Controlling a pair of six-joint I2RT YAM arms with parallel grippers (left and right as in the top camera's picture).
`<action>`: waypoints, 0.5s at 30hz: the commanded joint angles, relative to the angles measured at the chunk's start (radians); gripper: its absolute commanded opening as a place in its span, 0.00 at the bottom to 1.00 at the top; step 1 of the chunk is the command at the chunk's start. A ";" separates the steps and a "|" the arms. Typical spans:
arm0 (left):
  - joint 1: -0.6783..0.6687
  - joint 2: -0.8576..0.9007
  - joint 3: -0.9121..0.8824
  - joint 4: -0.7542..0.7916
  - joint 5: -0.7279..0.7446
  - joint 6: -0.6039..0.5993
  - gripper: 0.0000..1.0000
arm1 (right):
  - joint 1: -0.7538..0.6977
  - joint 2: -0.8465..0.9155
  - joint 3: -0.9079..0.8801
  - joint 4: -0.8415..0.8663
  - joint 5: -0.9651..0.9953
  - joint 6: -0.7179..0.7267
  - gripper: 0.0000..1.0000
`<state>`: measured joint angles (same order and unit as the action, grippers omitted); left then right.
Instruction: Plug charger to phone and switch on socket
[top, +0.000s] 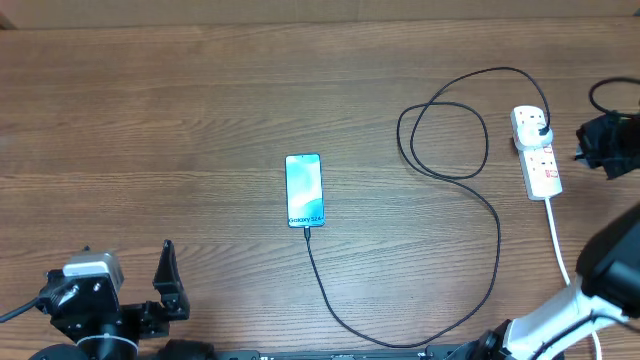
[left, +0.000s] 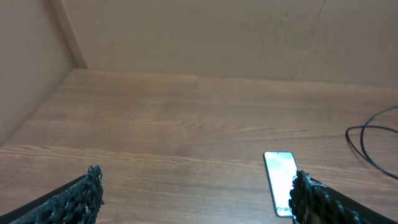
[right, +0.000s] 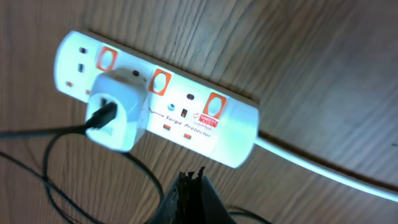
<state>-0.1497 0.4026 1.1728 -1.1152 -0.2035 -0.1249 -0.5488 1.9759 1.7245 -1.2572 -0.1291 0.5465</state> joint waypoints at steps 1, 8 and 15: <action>0.006 -0.015 -0.001 -0.028 -0.013 -0.010 1.00 | 0.017 0.047 0.060 0.007 -0.031 -0.018 0.04; 0.006 -0.015 -0.001 -0.163 -0.013 -0.010 1.00 | 0.032 0.071 0.060 0.051 -0.030 -0.025 0.04; 0.006 -0.021 -0.001 -0.272 -0.016 -0.010 1.00 | 0.033 0.127 0.060 0.076 -0.030 -0.027 0.04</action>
<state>-0.1497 0.3988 1.1728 -1.3846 -0.2070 -0.1249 -0.5190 2.0544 1.7561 -1.1900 -0.1535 0.5274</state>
